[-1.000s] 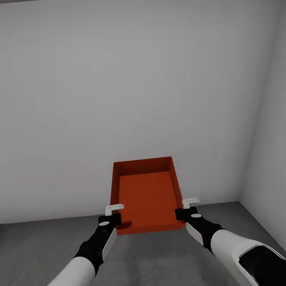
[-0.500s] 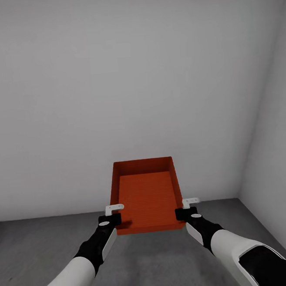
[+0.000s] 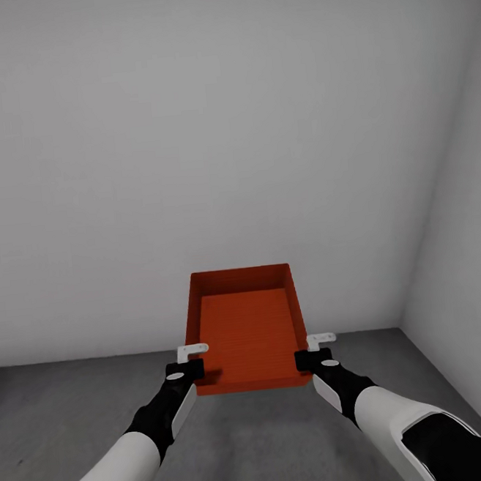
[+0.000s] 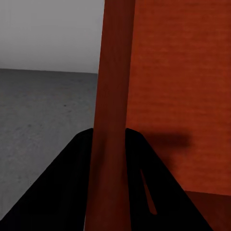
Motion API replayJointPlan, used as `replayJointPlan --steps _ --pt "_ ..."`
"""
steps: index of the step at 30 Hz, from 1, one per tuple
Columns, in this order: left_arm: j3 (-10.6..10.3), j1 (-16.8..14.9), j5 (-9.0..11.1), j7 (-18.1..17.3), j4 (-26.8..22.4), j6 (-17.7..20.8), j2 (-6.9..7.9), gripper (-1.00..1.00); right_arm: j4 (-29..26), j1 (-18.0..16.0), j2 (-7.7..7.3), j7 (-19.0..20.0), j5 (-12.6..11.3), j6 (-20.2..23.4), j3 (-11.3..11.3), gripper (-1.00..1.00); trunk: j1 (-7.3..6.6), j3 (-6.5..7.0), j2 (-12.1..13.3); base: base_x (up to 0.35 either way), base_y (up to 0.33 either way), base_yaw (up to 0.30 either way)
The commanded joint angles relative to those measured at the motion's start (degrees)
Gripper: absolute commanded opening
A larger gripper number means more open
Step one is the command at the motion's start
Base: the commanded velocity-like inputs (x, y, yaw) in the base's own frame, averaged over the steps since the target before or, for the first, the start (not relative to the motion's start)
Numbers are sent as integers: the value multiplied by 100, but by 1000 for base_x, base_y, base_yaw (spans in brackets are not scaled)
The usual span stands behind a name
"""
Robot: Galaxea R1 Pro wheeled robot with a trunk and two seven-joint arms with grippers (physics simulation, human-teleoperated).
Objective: Move the two storage containers from the living room to the garage. In the garage, place one container on the floor and stack the other container on top of it (either order is fine).
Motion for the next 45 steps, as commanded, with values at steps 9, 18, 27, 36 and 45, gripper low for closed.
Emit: replayJointPlan --steps 9,18,27,36,45 --pt "90 -7 -117 371 -30 39 10 -100 95 -3 -77 -42 -84 -23 -100 -100 3 -88 -10 0 0 0" --pt "95 -7 -117 371 -28 48 9 -100 95 -3 -77 -42 -83 -21 -100 -100 135 -277 -251 0 0 0" --pt "91 -7 -117 371 -30 48 9 -100 95 -3 -76 -42 -85 -22 -100 -100 135 -359 -251 0 0 0" --pt "87 -7 -118 371 -30 48 9 -100 95 -3 -74 -42 -84 -21 -100 -100 135 -440 -251 0 0 0" --pt "86 -7 -121 371 -37 48 9 -100 95 -3 -77 -42 -83 -21 -100 -100 135 -521 -251 0 0 0"
